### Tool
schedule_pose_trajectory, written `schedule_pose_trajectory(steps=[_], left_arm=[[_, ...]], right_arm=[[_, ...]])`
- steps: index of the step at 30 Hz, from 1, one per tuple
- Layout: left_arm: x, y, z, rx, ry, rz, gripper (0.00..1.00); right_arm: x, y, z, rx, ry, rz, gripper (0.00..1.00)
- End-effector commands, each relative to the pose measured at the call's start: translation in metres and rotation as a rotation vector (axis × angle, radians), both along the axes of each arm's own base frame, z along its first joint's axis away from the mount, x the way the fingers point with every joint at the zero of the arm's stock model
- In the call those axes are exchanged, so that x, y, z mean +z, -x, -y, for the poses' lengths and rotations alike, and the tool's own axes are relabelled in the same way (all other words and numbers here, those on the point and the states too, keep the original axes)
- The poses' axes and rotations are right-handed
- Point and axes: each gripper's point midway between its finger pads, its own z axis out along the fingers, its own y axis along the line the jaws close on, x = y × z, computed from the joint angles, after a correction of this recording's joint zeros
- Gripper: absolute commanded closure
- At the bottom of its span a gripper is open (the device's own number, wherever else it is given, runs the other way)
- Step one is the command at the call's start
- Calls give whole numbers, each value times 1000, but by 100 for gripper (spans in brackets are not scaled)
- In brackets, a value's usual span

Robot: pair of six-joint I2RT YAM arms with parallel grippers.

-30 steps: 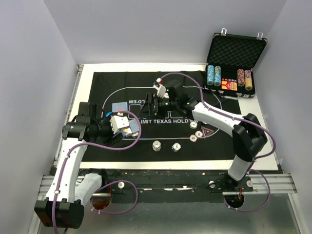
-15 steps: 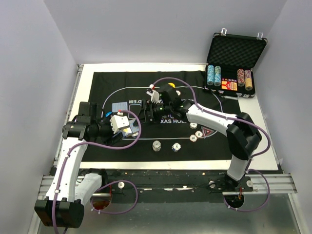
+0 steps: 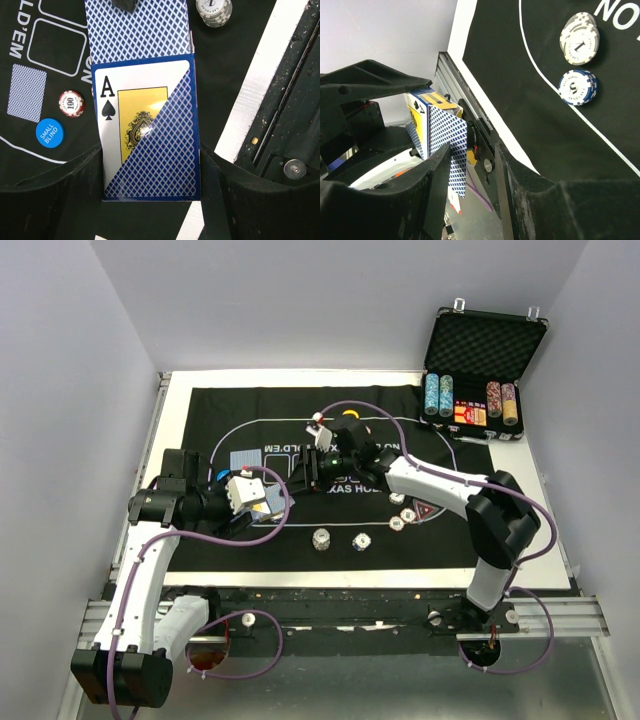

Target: Distribute texas hold em gaming equipment

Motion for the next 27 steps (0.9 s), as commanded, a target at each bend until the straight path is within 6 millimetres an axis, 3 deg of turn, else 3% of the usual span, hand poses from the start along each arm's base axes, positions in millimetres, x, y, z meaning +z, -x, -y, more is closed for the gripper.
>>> schedule_pose_trajectory(steps=[1, 12, 23, 25, 27], left_arm=[[20, -8, 7, -27, 38, 74, 54], [18, -8, 7, -24, 36, 72, 54], [17, -10, 6, -28, 31, 80, 53], [17, -9, 6, -28, 31, 78, 53], [17, -10, 6, -30, 28, 82, 53]], right_arm=[[10, -1, 10, -16, -20, 0, 54], [25, -3, 18, -35, -45, 7, 61], [39, -5, 28, -51, -100, -6, 77], [36, -4, 28, -44, -98, -12, 69], [32, -3, 27, -30, -96, -22, 45]])
